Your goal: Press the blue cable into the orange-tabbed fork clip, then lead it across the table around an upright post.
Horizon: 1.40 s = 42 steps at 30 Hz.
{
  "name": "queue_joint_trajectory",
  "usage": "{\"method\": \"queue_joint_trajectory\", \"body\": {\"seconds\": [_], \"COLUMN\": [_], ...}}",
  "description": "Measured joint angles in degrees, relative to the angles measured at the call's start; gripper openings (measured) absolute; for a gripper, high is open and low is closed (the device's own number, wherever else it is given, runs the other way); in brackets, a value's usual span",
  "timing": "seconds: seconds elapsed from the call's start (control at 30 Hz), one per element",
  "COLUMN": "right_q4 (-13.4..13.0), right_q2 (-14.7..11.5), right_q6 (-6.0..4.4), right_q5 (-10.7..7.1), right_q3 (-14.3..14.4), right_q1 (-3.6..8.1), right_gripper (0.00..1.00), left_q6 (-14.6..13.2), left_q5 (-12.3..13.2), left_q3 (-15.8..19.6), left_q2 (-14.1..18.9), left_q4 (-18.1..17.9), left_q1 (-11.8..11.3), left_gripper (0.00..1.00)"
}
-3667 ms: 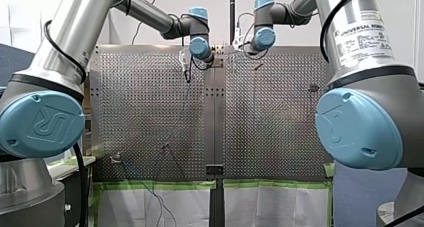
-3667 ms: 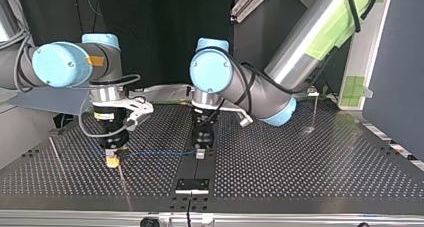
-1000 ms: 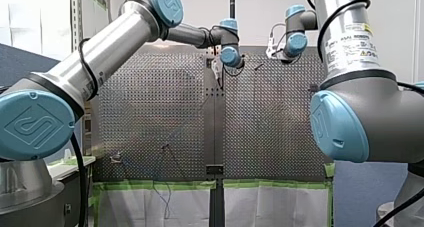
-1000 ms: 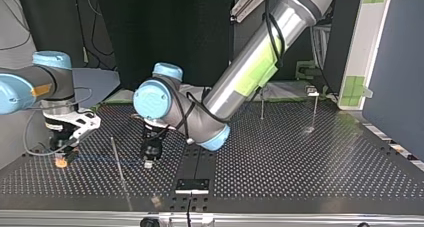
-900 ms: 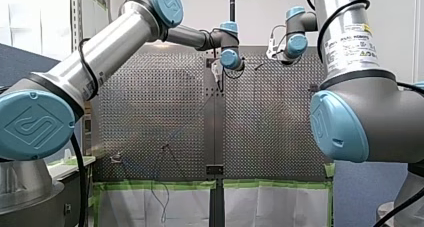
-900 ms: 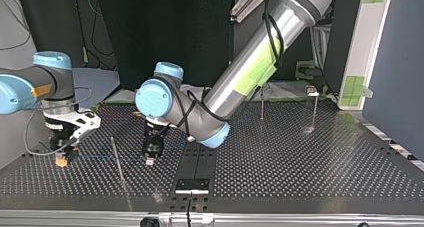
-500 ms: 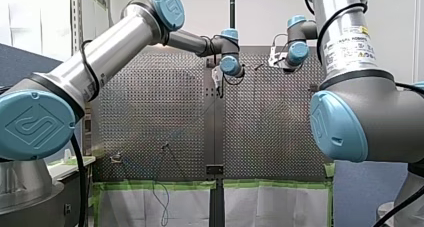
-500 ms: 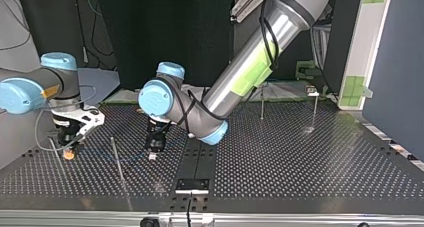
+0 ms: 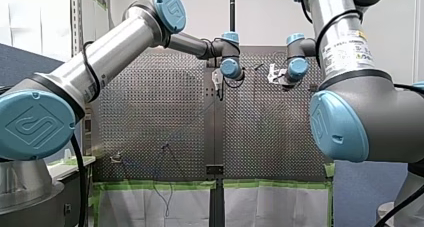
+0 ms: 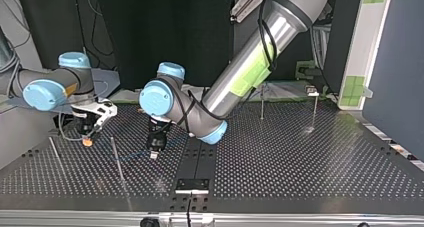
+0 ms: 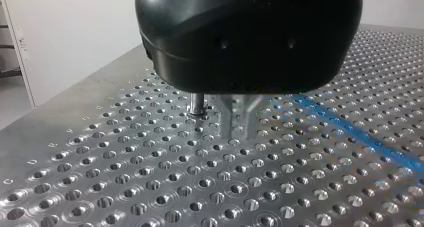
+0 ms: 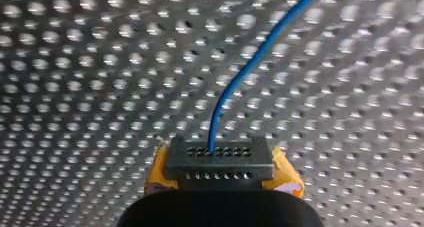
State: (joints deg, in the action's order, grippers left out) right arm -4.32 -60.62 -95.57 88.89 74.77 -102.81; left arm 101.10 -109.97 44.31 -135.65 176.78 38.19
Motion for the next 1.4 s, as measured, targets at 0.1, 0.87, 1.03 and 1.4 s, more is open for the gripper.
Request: {"method": "queue_joint_trajectory", "body": {"seconds": [0.1, 0.87, 1.03, 1.4], "right_q4": [-0.55, -10.0, -11.73, -15.2], "right_q2": [0.35, 4.89, 8.02, 12.96], "right_q6": [-0.17, -2.33, -2.05, -1.79], "right_q5": [-0.01, 0.25, 0.6, 1.19], "right_q3": [0.74, 7.25, 7.54, 7.64], "right_q1": [-0.04, -1.21, -1.34, -0.73], "right_gripper": [0.0, 0.0, 0.0, 0.0], "left_q6": [-0.19, -1.28, -1.34, -2.16], "left_q5": [0.06, -0.96, -1.13, -1.93], "left_q3": [0.25, 4.33, 4.21, 2.96], "left_q2": [0.0, 0.01, 0.01, 0.02], "left_q4": [0.24, -0.34, -0.23, 0.83], "left_q1": [-0.01, -0.6, -0.63, -0.71], "left_gripper": [0.56, 1.0, 1.0, 1.0]}}
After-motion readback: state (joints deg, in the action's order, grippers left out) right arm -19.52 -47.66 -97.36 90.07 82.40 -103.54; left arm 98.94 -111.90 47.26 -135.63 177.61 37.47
